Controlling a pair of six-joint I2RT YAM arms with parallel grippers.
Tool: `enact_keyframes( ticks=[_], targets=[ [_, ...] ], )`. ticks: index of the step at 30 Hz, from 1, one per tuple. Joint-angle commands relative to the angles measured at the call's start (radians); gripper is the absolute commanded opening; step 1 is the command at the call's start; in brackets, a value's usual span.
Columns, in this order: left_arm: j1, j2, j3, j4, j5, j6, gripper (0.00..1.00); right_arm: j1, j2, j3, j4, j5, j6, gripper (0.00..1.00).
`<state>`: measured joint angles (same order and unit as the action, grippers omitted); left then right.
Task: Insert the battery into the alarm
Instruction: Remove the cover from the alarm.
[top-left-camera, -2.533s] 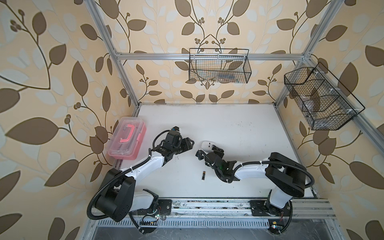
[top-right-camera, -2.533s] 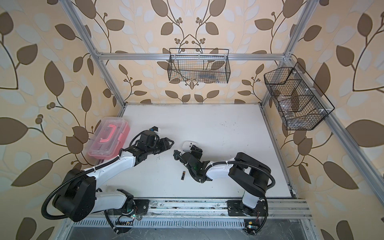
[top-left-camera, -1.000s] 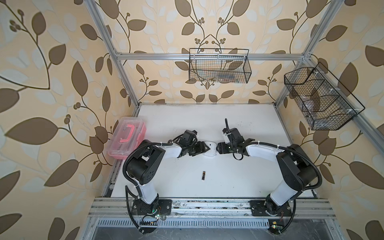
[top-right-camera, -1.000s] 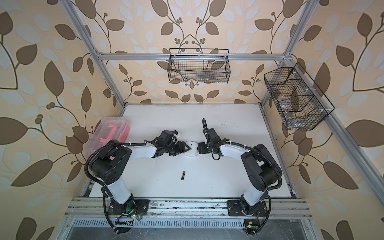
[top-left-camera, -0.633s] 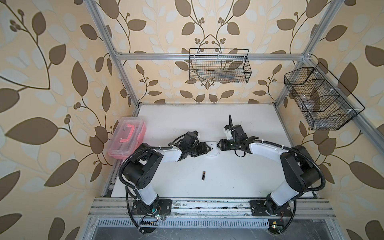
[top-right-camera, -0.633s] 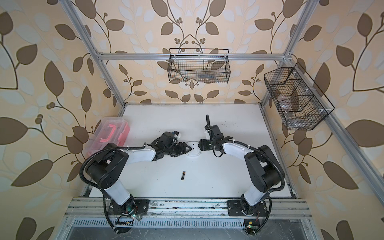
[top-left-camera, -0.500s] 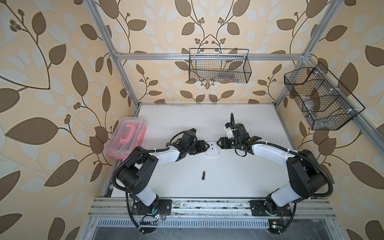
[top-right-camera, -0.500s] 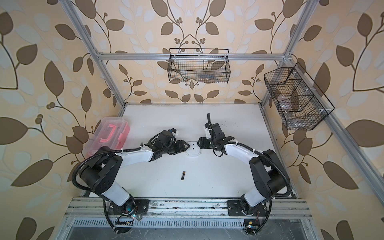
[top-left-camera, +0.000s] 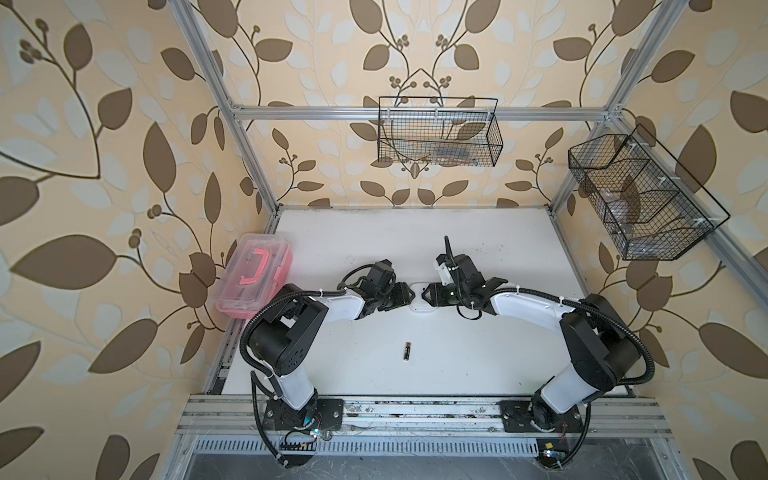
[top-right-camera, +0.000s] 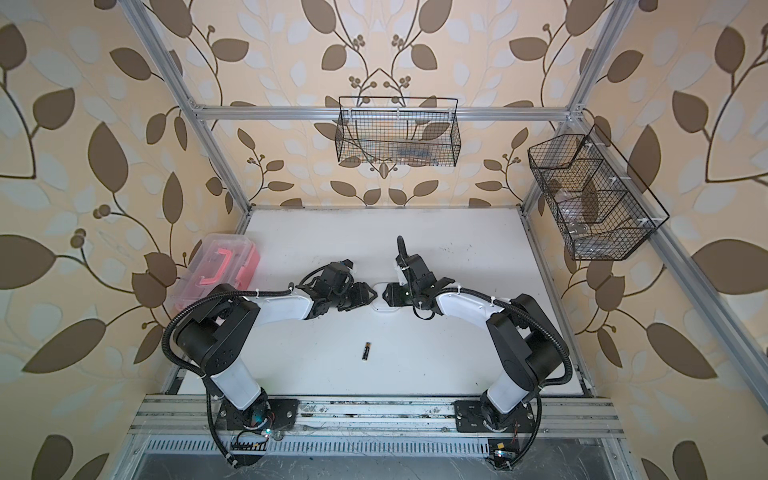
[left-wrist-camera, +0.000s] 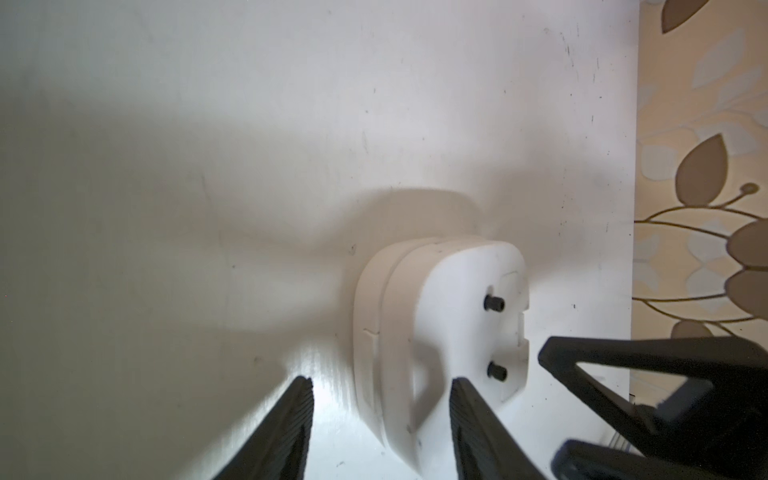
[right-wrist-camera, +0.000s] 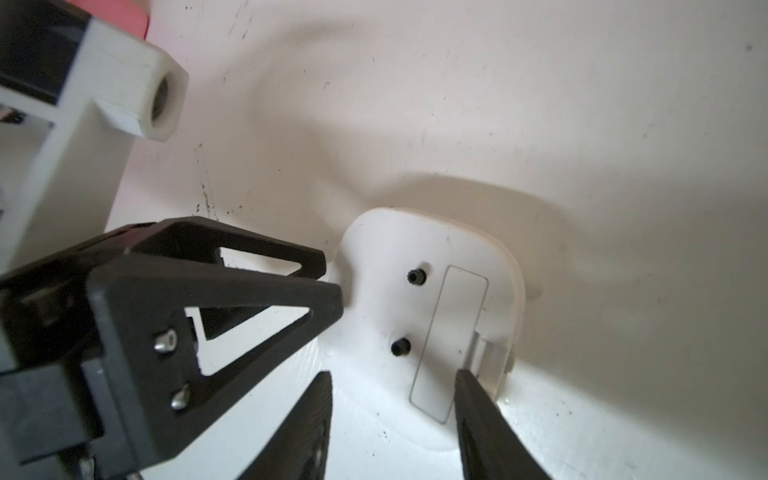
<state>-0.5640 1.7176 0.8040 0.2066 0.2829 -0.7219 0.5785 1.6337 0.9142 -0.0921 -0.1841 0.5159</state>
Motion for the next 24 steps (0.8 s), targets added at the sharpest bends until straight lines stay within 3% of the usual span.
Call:
enact_keyframes(
  ticks=[1, 24],
  targets=[
    [-0.006, 0.013, 0.032, 0.024, 0.012, 0.001, 0.53, -0.002, 0.021, -0.007, 0.021, 0.029, 0.031, 0.48],
    [-0.006, 0.043, 0.015, 0.026, 0.004, -0.022, 0.46, -0.019, 0.044, -0.054, 0.072, 0.039, 0.076, 0.43]
  ],
)
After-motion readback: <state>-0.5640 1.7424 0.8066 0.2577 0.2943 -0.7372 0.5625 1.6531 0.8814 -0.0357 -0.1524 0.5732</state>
